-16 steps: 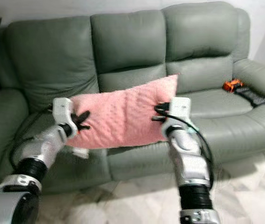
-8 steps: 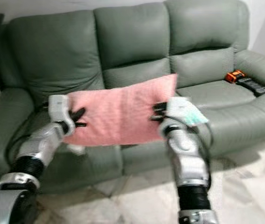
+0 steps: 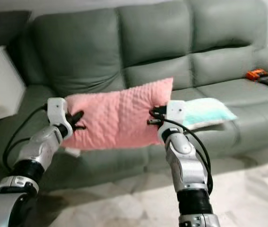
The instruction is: Move the pillow to the sofa
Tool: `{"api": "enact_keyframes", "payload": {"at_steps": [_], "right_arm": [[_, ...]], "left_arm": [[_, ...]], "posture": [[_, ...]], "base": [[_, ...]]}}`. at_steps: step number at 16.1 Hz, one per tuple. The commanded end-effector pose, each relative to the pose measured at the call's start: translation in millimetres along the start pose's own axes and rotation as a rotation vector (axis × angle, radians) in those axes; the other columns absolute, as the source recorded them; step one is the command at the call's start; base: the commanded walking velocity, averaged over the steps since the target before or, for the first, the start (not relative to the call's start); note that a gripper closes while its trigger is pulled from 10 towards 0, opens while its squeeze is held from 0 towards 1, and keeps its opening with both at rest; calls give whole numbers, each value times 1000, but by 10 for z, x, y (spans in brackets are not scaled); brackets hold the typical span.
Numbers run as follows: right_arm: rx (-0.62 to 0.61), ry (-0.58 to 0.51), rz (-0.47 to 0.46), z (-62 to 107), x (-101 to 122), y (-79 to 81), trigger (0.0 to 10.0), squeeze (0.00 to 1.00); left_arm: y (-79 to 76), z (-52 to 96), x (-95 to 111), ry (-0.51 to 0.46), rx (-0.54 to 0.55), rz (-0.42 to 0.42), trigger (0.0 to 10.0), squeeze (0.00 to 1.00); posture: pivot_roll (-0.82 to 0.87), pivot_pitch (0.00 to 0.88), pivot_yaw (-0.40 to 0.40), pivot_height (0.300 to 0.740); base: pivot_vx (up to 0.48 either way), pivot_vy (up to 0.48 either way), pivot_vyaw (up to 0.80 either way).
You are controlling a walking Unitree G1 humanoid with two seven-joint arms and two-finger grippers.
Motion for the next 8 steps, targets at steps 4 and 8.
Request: {"api": "enact_keyframes", "payload": {"at_steps": [4,8], "right_arm": [[-21,-34,20,19,76,-86,10000,0],[-5,-43,39,29,85,-61,10000,0]], "left_arm": [[-71,-31,123,-80,11,-79,10000,0],[-12,-29,168,-98,52,-69,10000,0]], "posture": [[-115,0,84,740],[-118,0,83,740]], "base": [[0,0,0],[0,0,0]]}}
Point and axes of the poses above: a point about 5 cm out from each wrist's last joint towards the gripper, its own z axis pointing back from the gripper into the wrist, its own x axis along the axis of the wrist's last joint, y = z × x, the point moved 3 cm from there along -z, pointing out of the wrist towards the gripper, and after that the axes turned 8 degrees about z, right-handed, at the moved point
